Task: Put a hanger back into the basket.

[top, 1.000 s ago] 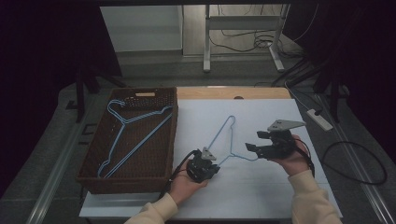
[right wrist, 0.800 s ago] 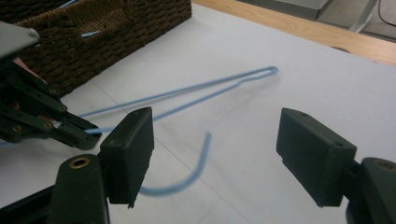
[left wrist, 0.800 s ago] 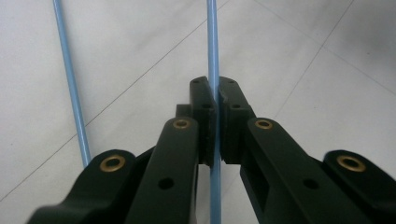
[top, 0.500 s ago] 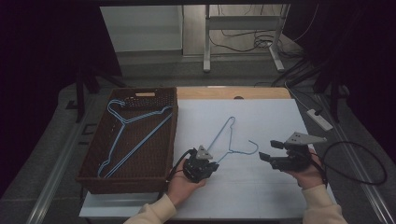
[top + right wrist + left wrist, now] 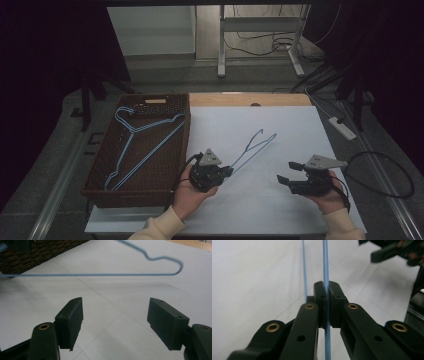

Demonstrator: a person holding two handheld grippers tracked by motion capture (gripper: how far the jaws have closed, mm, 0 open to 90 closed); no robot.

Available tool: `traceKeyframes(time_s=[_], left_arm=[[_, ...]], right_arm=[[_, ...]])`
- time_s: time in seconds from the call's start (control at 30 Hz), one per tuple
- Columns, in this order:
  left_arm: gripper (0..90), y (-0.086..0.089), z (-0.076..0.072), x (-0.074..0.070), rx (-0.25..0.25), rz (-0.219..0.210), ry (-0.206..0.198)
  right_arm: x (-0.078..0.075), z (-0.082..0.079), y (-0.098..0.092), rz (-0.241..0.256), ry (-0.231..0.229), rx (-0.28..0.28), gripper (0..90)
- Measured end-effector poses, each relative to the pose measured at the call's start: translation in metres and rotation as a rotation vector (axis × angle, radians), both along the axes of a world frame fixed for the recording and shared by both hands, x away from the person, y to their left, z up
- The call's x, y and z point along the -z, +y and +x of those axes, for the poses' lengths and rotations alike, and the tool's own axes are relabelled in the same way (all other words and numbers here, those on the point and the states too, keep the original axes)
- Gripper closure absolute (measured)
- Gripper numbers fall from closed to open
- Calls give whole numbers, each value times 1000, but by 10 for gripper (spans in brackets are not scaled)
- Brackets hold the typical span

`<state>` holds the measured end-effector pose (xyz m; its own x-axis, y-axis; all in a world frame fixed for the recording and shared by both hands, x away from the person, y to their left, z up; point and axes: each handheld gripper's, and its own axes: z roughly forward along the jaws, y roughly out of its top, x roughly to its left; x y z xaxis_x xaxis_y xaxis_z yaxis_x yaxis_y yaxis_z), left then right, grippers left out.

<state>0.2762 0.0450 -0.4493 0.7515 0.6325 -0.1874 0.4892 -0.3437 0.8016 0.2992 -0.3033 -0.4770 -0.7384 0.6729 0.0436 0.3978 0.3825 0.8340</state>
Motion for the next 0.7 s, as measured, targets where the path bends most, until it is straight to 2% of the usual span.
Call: traceKeyframes(time_s=[0.27, 0.5, 0.67, 0.7], left_arm=[[866, 29, -5, -31, 9, -63, -68], [866, 58, -10, -55, -21, -85, -130], [866, 80, -11, -67, -40, -141, -143], [866, 83, -12, -71, -45, -138, -150]], right_arm=[[5, -2, 1, -9, -8, 6, 293], [8, -2, 3, -15, -7, 8, 287], [10, -2, 3, -21, -3, 12, 286], [10, -2, 3, -22, -4, 11, 286]])
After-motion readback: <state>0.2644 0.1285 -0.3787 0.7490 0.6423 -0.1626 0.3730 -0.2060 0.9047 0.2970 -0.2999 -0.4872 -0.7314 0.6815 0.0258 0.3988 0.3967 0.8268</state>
